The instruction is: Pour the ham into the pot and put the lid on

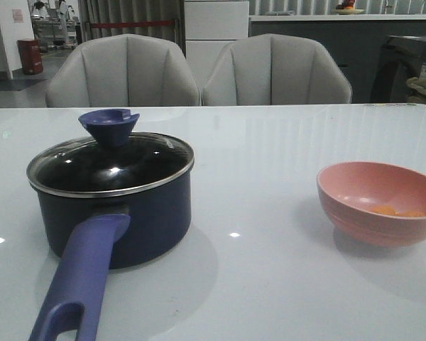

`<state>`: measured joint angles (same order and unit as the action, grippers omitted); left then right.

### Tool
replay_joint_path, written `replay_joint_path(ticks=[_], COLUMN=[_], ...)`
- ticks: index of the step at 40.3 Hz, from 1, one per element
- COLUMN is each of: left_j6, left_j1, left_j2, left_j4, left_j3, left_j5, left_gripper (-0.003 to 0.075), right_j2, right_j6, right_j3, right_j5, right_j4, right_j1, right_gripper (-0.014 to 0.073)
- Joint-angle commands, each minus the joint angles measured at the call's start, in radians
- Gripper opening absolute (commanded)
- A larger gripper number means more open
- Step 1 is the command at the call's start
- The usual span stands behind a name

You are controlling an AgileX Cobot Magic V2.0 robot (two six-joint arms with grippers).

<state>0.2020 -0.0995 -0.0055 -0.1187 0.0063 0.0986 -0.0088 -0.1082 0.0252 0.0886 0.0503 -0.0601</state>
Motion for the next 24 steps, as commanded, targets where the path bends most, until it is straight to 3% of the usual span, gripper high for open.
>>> replay_joint_path(ticks=[1, 17, 24], left_j6=[0.0, 0.0, 0.0], left_j1=[-0.007, -0.007, -0.007], left_j2=[-0.011, 0.221, 0.325], left_j4=[0.01, 0.012, 0.031], left_j3=[-0.013, -0.396, -0.447], left_j5=[0.099, -0.289, -0.415], left_gripper=[0.0113, 0.0113, 0.0112], right_j2=[-0.019, -0.019, -0.019], right_j6=[0.0, 0.0, 0.0], right_j3=[0.01, 0.01, 0.01], right_j5=[-0.075, -0.075, -0.075], right_j4=[0.011, 0.011, 0.011], right_j1=[0.001, 0.001, 0.001], right_gripper=[0.0154, 0.0154, 0.0154])
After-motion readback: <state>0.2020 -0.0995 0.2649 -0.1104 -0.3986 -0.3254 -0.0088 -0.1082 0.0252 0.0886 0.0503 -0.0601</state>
